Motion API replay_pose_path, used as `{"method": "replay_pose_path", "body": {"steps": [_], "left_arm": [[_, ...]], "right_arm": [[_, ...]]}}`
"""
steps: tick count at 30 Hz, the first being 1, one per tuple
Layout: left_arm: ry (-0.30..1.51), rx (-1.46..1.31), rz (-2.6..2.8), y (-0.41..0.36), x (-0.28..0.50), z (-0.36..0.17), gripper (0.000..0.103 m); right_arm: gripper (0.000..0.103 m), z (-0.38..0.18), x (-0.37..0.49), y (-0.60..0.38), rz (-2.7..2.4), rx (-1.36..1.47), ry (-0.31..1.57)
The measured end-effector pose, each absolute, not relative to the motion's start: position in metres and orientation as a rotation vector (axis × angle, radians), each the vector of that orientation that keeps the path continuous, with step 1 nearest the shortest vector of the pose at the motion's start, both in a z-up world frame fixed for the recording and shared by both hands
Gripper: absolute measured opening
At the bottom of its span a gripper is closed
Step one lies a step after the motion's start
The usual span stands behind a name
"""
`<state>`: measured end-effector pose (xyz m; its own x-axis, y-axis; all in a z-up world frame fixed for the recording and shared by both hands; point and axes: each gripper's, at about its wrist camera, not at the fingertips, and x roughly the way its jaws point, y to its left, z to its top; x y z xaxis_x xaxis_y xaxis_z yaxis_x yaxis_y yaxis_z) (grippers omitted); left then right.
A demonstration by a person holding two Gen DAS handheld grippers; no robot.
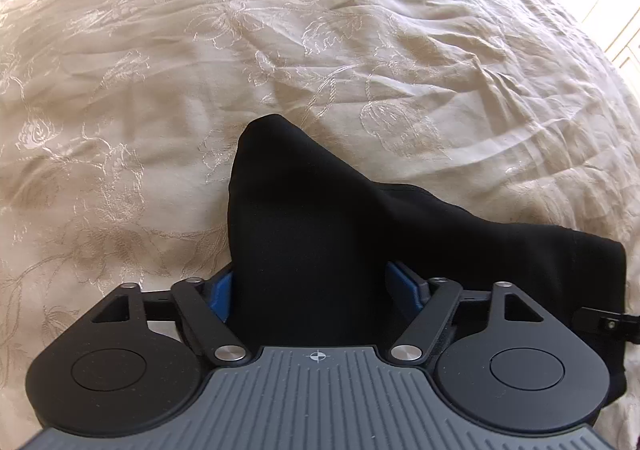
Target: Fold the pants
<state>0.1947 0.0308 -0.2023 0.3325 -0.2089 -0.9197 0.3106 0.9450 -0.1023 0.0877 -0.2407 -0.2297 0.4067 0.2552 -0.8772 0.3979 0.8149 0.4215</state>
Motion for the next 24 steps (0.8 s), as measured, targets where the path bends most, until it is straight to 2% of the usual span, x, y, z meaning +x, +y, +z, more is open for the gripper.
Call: {"method": "replay_pose_path", "body": {"steps": [1,2,3,4,7,9,16,24], "left_arm": [[1.177,0.103,-0.34,0.031,0.193,-0.2,0.056],[1.168,0.109,-0.34,0.03,0.191,-0.197,0.051],[1.157,0.113,-0.341,0.03,0.189,-0.194,0.041],[1.148,0.115,-0.342,0.031,0.187,-0.191,0.034],[1.124,0.11,-0.344,0.036,0.183,-0.182,0.024],[1.11,0.107,-0.341,0.04,0.18,-0.175,0.02],[1.065,0.135,-0.258,0.077,0.181,-0.161,0.018],[1.023,0.071,-0.077,0.192,0.223,-0.141,0.018]], "right_arm": [[0.039,-0.228,0.084,-0.245,-0.105,0.678,1.161],[0.033,-0.226,0.079,-0.252,-0.109,0.721,1.146],[0.027,-0.224,0.075,-0.255,-0.111,0.747,1.135],[0.024,-0.22,0.073,-0.255,-0.115,0.75,1.127],[0.021,-0.206,0.074,-0.241,-0.107,0.656,1.116],[0.02,-0.198,0.078,-0.229,-0.103,0.593,1.112],[0.02,-0.18,0.098,-0.199,-0.05,0.494,1.101],[0.02,-0.179,0.172,-0.116,0.122,0.424,1.114]]}}
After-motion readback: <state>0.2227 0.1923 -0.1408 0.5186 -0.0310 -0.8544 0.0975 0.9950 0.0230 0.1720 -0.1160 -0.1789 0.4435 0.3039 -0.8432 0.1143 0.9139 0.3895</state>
